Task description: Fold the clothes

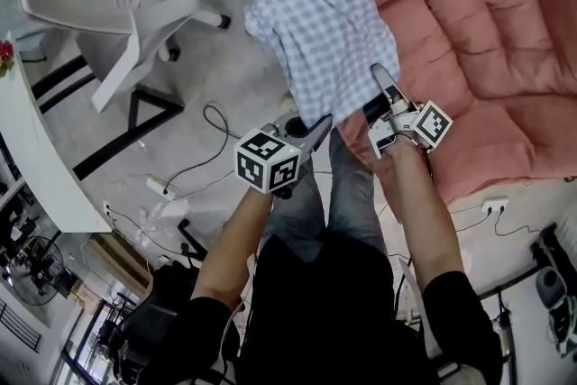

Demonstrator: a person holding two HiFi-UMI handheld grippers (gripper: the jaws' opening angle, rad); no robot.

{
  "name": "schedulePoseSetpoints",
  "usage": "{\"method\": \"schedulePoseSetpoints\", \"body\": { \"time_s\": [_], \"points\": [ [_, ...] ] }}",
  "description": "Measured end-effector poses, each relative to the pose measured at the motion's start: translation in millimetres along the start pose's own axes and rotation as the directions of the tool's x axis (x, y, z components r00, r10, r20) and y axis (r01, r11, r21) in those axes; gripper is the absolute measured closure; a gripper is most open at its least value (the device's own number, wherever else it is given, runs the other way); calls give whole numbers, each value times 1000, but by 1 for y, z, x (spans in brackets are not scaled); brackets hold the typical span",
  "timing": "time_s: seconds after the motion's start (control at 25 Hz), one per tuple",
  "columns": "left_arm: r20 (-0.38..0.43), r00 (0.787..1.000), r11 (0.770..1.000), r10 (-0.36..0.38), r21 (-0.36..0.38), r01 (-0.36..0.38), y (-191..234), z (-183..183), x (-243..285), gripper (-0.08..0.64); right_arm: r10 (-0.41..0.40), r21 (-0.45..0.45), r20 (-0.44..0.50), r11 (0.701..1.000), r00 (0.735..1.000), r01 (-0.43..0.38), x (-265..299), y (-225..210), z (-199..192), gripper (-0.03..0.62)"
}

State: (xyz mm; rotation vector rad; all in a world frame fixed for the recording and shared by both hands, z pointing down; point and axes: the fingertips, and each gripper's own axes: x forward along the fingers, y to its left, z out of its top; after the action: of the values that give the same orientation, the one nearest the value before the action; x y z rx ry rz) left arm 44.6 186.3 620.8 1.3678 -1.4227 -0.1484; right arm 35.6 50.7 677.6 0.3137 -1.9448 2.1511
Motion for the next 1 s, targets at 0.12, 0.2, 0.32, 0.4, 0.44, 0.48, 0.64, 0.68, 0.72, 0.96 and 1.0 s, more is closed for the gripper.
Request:
{"method": "schedulePoseSetpoints", "body": {
  "time_s": [0.12,0.2,0.32,0.4,0.44,0.48,0.64,0.68,0.72,0.96,1.0],
  "points": [
    [-5,999,999,49,-8,-49,7,-4,6,520,-65,-154,2,986,998,64,-7,7,9,560],
    [-7,998,998,58,-7,-58,6,-2,8,520,-84,-249,11,965,996,84,-12,20,13,563],
    [-2,1000,999,31,-10,-31,-13,5,3,520,-90,-318,33,943,995,96,-28,51,18,566],
    [-1,1000,1000,9,-5,-9,-38,11,-5,520,-80,-334,42,938,996,89,-48,78,19,566],
    [-2,1000,1000,2,3,-2,-53,16,-11,520,-67,-335,46,939,997,78,-59,94,20,567],
    [-4,1000,1000,-3,14,3,-68,22,-17,520,-51,-335,51,940,997,65,-69,112,22,568],
    [5,1000,998,-13,69,13,-122,73,-34,520,51,-374,43,927,998,-31,-89,195,44,569],
    [7,1000,997,-15,78,15,-134,88,-40,520,79,-380,34,923,996,-60,-91,218,48,569],
    [6,1000,996,-18,85,18,-145,102,-49,520,103,-384,26,919,994,-85,-92,240,50,569],
    [-38,999,980,-22,197,29,-202,168,-104,520,183,-422,-1,891,983,-166,-100,349,47,569],
    [-38,999,974,-14,225,23,-210,176,-112,520,190,-420,-2,891,982,-173,-103,361,47,569]
  ]
}}
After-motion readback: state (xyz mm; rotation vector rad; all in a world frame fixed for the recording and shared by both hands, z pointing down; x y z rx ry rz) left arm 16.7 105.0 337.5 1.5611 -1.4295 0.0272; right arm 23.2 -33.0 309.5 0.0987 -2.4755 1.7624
